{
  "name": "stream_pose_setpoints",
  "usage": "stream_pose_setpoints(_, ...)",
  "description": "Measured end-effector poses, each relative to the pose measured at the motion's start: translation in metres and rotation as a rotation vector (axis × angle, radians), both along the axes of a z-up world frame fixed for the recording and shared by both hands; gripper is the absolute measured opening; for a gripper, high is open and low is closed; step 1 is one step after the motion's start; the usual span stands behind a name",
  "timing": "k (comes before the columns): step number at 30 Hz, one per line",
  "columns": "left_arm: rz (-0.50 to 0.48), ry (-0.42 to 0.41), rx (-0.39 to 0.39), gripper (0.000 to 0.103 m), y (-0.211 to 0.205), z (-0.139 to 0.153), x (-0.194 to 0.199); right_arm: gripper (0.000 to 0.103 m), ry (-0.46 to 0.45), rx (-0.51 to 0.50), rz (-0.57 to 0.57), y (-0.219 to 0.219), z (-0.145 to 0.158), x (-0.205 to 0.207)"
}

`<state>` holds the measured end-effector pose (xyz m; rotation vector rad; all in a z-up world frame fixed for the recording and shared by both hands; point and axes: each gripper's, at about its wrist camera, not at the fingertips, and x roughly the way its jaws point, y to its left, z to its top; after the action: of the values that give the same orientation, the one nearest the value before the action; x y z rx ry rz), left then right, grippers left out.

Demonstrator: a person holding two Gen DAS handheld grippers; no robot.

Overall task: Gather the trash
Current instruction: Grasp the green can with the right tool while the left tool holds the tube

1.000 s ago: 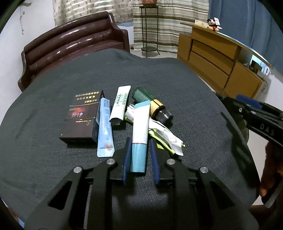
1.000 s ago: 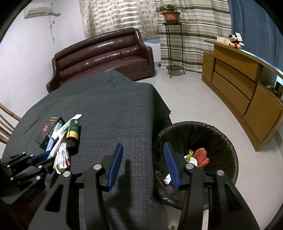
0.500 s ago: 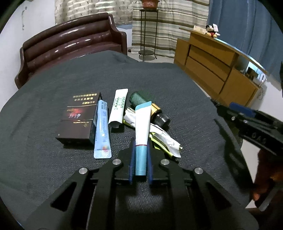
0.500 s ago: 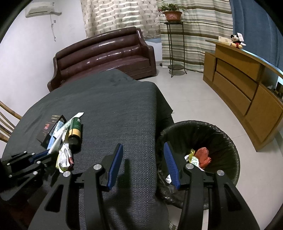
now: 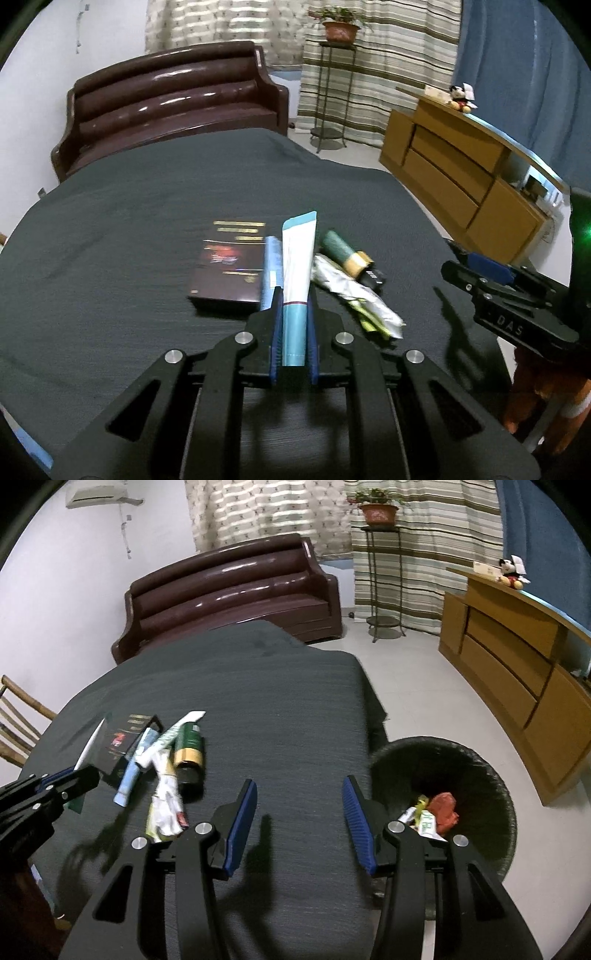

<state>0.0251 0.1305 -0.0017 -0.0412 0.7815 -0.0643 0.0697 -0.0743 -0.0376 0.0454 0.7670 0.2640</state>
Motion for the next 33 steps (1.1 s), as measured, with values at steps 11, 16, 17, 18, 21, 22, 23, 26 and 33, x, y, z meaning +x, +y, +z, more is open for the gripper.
stream_pose_setpoints(11,0.095,-0.007,0.001,0.011,0.042,0.001,0.001,0.048,-0.002,-0.012,0.092,0.049,0.007,0.014)
stream_pose_setpoints(16,0.13,-0.013,-0.001,0.011,0.059,0.001,0.0,0.048,0.027,-0.034,0.127,0.066,0.003,0.023)
stream_pose_setpoints(17,0.135,-0.013,-0.003,0.011,0.061,0.0,-0.001,0.048,0.031,-0.038,0.131,0.067,0.002,0.024)
stream_pose_setpoints(18,0.141,-0.011,-0.004,0.011,0.064,0.0,0.0,0.048,0.036,-0.045,0.137,0.07,0.002,0.025)
stream_pose_setpoints(21,0.149,-0.007,-0.009,0.011,0.07,-0.003,0.0,0.048,0.049,-0.067,0.148,0.076,0.001,0.028)
stream_pose_setpoints(22,0.152,-0.005,-0.012,0.011,0.072,-0.004,0.001,0.048,0.055,-0.075,0.152,0.078,0.0,0.029)
stream_pose_setpoints(23,0.154,-0.004,-0.015,0.011,0.074,-0.004,0.001,0.048,0.058,-0.082,0.154,0.08,-0.001,0.03)
stream_pose_setpoints(26,0.158,-0.003,-0.021,0.011,0.072,-0.005,0.003,0.048,0.069,-0.1,0.158,0.082,-0.002,0.03)
stream_pose_setpoints(33,0.16,-0.002,-0.026,0.011,0.074,-0.007,0.003,0.038,0.093,-0.129,0.16,0.091,-0.006,0.033)
